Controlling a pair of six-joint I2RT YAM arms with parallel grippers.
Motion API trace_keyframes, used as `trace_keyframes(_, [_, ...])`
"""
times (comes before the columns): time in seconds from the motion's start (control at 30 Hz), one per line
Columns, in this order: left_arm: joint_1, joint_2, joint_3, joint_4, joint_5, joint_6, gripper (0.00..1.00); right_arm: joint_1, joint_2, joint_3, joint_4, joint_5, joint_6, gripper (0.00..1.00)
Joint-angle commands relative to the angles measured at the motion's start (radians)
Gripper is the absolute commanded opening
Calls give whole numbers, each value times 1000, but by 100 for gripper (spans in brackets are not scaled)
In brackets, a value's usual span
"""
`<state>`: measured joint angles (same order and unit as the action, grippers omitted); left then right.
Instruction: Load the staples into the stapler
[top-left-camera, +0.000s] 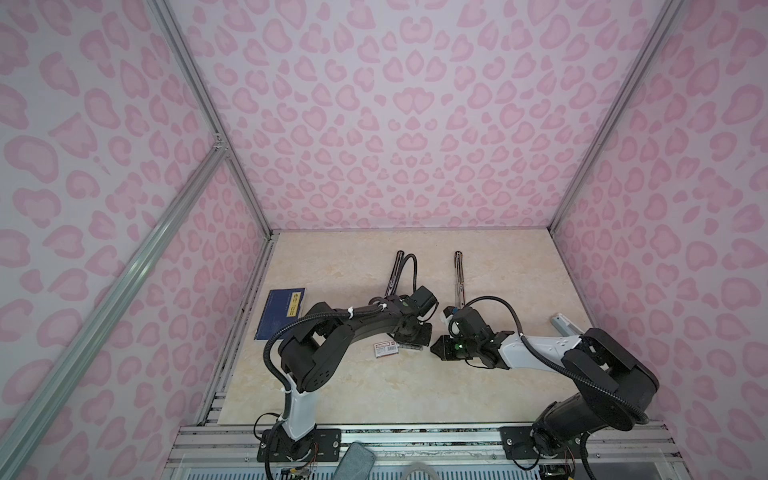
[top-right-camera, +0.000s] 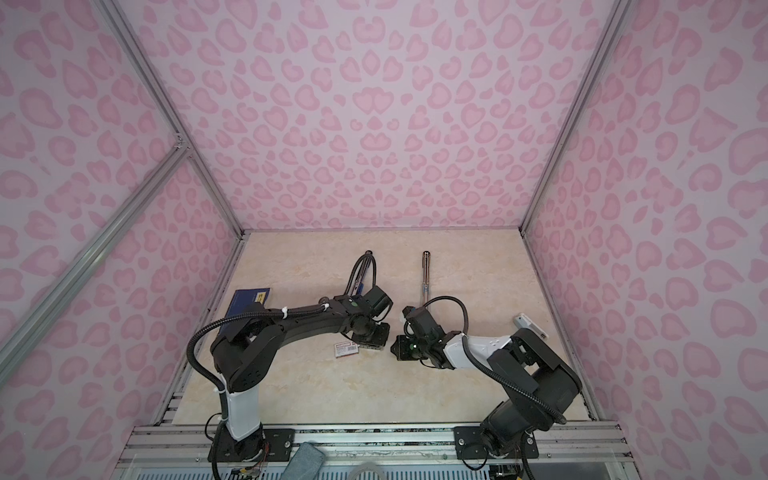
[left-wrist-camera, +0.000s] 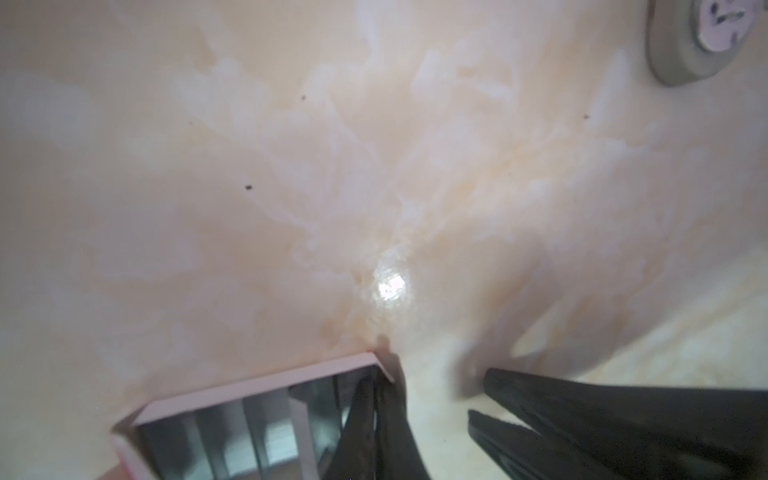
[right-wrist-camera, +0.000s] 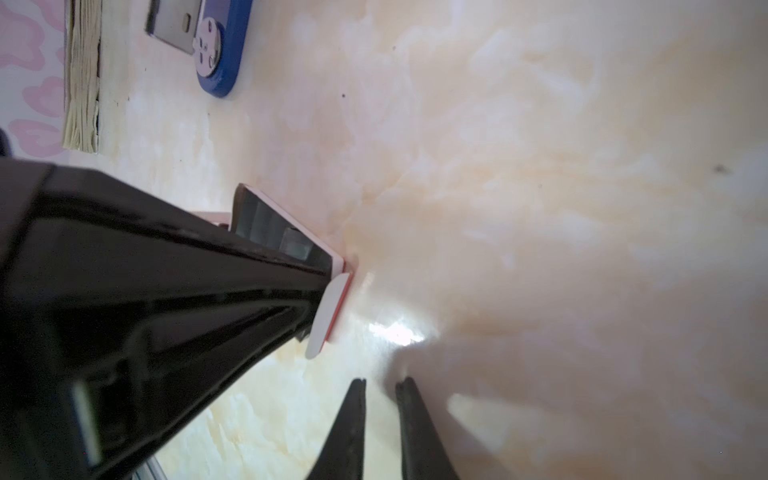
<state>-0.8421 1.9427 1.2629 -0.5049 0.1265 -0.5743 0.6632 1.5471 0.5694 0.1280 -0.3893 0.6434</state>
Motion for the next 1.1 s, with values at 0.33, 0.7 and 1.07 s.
trace_keyframes(0.33, [-19, 19, 28, -98, -72, 11, 9, 2, -6, -17, -32, 17, 9, 19])
trace_keyframes(0.7, [-19, -57, 23, -112, -70, 32, 3, -15, -51, -37, -39, 31, 12, 18])
trace_keyframes(1.07, [26, -243, -1, -73, 24, 110, 3, -125, -253, -44, -84, -19, 0, 19])
